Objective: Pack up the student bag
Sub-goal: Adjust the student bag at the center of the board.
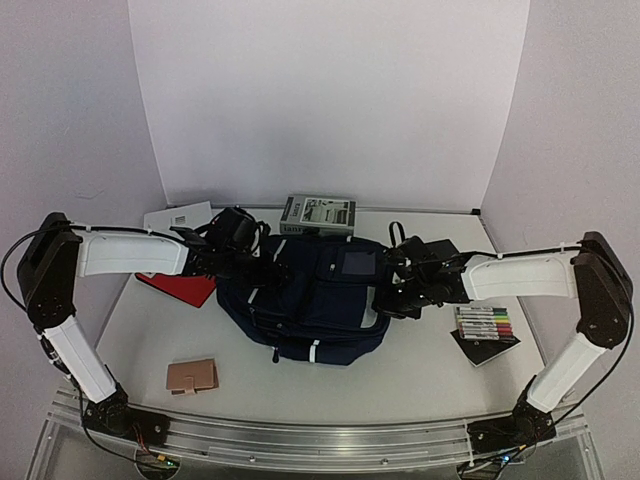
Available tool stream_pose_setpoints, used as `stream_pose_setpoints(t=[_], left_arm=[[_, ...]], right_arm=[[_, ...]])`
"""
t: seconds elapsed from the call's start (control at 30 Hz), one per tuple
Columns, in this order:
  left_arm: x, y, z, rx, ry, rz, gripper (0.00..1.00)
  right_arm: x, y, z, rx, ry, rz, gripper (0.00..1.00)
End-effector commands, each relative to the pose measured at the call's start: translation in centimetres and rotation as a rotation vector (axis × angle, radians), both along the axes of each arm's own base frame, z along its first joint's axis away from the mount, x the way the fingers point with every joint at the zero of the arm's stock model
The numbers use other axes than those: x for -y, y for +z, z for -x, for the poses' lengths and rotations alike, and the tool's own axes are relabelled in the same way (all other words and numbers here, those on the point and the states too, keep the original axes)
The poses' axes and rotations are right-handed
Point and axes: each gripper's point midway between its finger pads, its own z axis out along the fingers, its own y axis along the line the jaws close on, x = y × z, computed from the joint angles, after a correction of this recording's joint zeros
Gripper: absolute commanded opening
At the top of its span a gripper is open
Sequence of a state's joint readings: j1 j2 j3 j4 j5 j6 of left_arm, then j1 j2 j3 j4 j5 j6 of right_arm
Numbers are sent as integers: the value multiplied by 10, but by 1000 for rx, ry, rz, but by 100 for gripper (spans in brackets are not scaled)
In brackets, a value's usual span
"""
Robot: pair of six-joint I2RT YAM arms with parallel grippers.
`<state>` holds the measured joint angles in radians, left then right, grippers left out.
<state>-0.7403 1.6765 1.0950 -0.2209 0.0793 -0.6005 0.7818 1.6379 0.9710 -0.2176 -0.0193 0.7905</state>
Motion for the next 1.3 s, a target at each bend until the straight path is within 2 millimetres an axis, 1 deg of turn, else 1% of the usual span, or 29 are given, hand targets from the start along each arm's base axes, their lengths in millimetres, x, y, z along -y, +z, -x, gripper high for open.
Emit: stream_pose_setpoints(t=[0.0, 0.1, 0.17, 0.2, 0.27, 0.43, 0.57, 0.63, 0.73, 0.77, 0.83, 0.87, 0.9, 1.0, 1.03, 1.07, 1.13, 1.17, 1.2, 1.27], left_arm=[[19, 18, 0, 25, -85, 71, 94], [22, 7, -1, -3, -99, 35, 99], [16, -3, -4, -18, -74, -21, 99], [14, -6, -5, -21, -64, -41, 99], [12, -8, -7, -22, -55, -54, 94], [17, -11, -9, -24, -53, -33, 60], [20, -13, -9, -31, -59, -18, 38], [23, -14, -6, -39, -72, 2, 25], [29, -15, 0, -68, -82, 49, 8], [32, -15, 3, -80, -85, 65, 4], [40, -14, 11, -93, -97, 97, 1], [45, -13, 15, -99, -99, 110, 0], [52, -12, 23, -103, -114, 120, 0], [68, -9, 36, -109, -125, 153, 0], [70, -9, 37, -112, -115, 168, 0], [70, -9, 37, -115, -98, 183, 0], [65, -18, 35, -127, -55, 187, 0], [64, -21, 32, -128, -36, 185, 0], [63, -27, 30, -138, -25, 181, 0], [62, -36, 27, -162, -1, 183, 0]], right_arm=[[-7, 7, -7, 36, -4, -14, 8], [-6, 8, -7, 36, -4, -14, 8], [-6, 8, -6, 37, -5, -14, 8], [-5, 8, -6, 36, -5, -15, 7], [-2, 8, -8, 49, -20, -1, 5], [3, 9, -10, 64, -31, 15, 1], [8, 12, -11, 83, -30, 35, 0], [15, 14, -13, 92, -36, 48, 0], [33, 17, -18, 100, -57, 63, 0], [41, 17, -22, 101, -68, 74, 0], [58, 17, -28, 105, -90, 94, 0], [66, 18, -31, 107, -102, 104, 0], [71, 18, -33, 109, -105, 116, 0], [87, 22, -39, 118, -128, 158, 1], [90, 24, -41, 123, -133, 175, 3], [93, 27, -42, 128, -136, 195, 8], [98, 34, -44, 135, -142, 232, 20], [100, 40, -45, 140, -142, 250, 27], [102, 45, -45, 144, -144, 264, 32], [101, 60, -44, 166, -145, 290, 46]])
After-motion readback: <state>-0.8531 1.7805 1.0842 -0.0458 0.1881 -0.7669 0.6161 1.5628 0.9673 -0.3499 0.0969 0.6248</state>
